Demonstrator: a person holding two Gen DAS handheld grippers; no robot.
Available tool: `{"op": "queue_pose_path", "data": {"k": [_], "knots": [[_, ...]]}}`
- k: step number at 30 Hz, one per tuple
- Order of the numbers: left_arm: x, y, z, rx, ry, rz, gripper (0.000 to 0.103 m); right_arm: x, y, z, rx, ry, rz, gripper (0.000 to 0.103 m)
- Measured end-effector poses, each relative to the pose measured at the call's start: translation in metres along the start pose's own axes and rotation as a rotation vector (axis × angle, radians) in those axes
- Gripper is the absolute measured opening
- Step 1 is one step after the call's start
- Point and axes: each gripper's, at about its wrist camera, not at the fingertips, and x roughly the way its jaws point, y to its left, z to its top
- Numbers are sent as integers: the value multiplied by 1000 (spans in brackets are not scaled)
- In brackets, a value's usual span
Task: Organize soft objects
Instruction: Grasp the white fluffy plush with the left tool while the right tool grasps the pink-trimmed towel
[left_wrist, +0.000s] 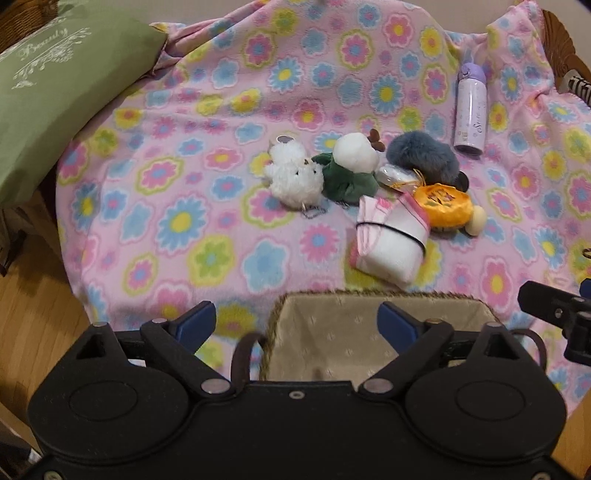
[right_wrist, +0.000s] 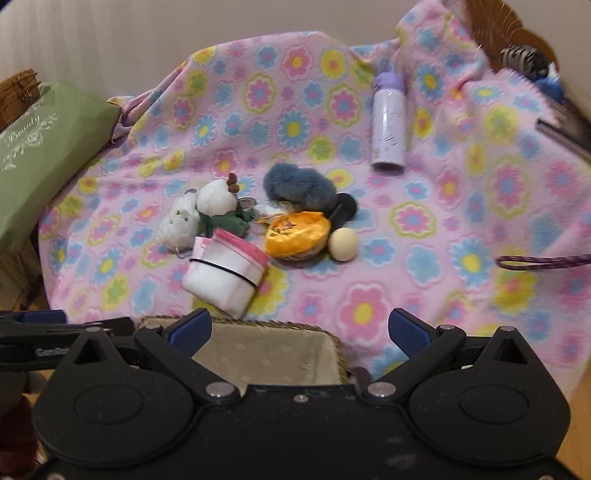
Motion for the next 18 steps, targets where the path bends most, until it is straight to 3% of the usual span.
{"op": "queue_pose_path", "data": {"k": [18], "knots": [[68, 38, 66, -45, -5, 9, 90, 105, 44, 38, 14, 161, 92, 102]]}}
